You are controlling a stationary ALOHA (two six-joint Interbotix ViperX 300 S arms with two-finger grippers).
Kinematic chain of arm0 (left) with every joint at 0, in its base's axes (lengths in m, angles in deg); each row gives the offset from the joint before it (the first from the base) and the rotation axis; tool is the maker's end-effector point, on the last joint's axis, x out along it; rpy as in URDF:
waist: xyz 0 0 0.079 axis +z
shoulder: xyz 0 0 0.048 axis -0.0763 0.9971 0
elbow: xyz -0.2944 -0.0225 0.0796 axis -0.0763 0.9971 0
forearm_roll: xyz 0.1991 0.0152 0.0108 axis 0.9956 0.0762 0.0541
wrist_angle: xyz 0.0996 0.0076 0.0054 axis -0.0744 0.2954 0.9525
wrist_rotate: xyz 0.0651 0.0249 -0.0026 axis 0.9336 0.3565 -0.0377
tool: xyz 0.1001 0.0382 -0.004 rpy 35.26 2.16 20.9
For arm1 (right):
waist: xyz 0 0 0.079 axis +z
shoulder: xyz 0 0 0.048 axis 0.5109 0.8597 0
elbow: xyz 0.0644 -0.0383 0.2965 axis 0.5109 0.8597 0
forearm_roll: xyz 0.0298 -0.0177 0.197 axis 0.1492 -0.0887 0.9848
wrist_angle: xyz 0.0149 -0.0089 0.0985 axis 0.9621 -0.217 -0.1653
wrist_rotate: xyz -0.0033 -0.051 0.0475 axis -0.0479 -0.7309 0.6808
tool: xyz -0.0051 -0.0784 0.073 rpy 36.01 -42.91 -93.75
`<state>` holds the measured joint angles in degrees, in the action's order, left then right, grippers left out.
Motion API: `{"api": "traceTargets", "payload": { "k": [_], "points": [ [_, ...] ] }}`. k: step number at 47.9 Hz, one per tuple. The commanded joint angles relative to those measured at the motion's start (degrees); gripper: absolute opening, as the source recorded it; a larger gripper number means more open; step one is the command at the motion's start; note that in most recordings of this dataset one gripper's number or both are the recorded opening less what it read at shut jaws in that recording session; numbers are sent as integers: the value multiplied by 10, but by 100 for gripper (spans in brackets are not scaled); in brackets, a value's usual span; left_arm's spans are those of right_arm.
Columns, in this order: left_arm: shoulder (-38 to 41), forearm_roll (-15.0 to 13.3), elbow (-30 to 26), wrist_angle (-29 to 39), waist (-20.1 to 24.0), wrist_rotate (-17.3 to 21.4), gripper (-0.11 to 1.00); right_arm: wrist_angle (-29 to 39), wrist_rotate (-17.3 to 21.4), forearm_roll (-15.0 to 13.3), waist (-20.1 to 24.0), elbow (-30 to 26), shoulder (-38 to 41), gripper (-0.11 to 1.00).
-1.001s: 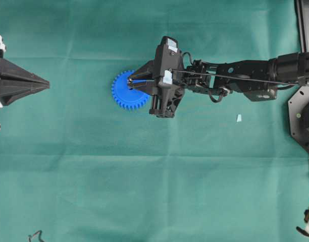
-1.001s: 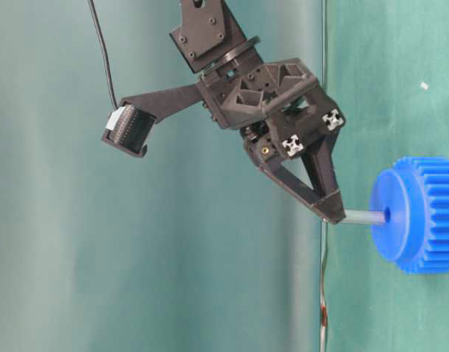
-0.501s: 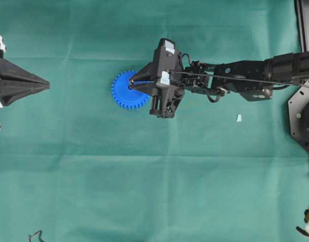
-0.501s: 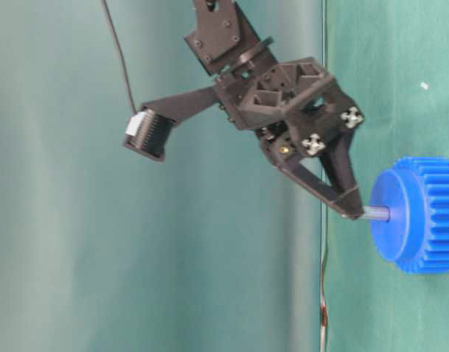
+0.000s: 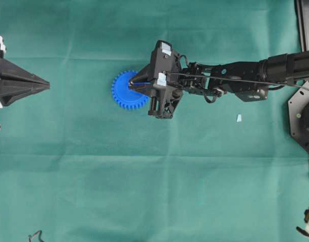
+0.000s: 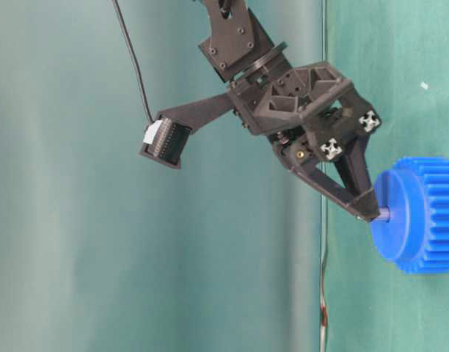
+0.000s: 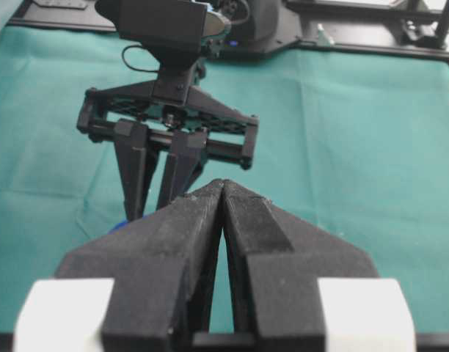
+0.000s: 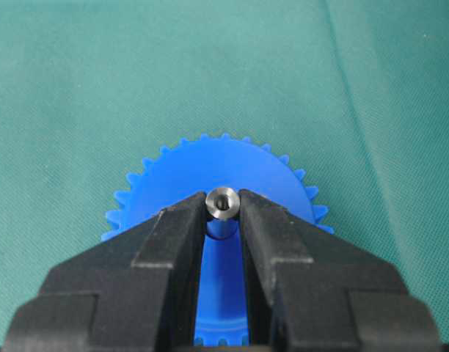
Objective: Insert the shaft into the center hole of the gear.
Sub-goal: 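Push the shaft down into the gear hole with the right gripper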
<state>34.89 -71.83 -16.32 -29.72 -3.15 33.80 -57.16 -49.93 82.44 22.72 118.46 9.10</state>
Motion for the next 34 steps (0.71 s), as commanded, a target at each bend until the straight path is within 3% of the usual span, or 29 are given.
{"api": "traceTargets", "payload": {
  "k": [1, 25, 29, 34],
  "points": [
    [2, 1, -12, -3, 1, 0, 0, 0, 1, 2, 1, -11, -6, 16],
    [3, 1, -12, -2, 1, 0, 0, 2, 1, 2, 5, -11, -4, 17],
    [3, 1, -12, -3, 1, 0, 0, -3, 2, 2, 5, -11, -4, 32],
    [3, 1, -12, -2, 1, 0, 0, -13, 2, 3, 5, -11, -4, 66]
  ]
}}
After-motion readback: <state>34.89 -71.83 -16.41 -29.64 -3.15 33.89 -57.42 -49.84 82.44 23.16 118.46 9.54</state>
